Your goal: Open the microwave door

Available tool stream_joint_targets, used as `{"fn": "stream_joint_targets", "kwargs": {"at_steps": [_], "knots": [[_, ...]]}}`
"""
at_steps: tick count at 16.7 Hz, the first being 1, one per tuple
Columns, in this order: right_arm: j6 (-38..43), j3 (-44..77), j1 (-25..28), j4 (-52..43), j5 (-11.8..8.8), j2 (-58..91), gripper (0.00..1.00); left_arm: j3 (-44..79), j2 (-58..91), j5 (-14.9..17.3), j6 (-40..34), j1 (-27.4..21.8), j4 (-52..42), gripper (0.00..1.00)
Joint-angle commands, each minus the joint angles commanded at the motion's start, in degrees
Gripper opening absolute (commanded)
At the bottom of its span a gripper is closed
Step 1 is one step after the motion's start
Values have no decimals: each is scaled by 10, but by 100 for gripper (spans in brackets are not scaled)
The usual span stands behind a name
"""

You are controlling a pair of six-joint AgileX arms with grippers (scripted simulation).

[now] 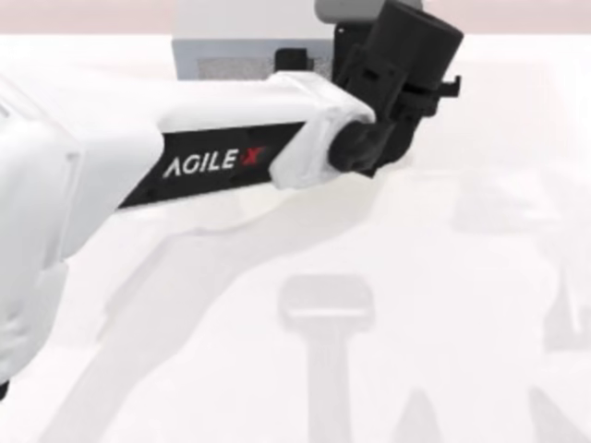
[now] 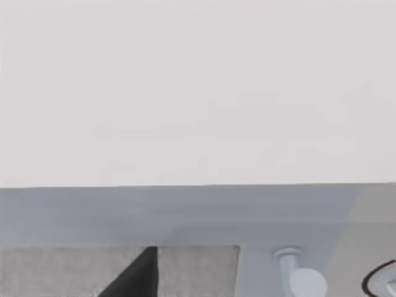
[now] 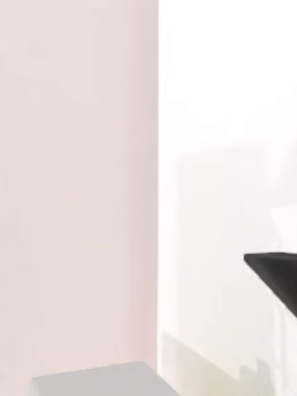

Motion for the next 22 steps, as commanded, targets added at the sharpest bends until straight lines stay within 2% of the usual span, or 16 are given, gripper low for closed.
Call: {"fn": "stream_joint_targets", "kwargs": {"at_steps": [11,19,20,22], "knots": [[0,0,0,0,0,0,100,0,0,0,0,0,0,2],[0,0,0,0,0,0,100,0,0,0,0,0,0,0],[0,0,0,0,0,0,100,-25,-12,-2,1,-34,-3,0],[0,0,0,0,0,0,100,-18,-8,1,-1,-34,-10,0]]}}
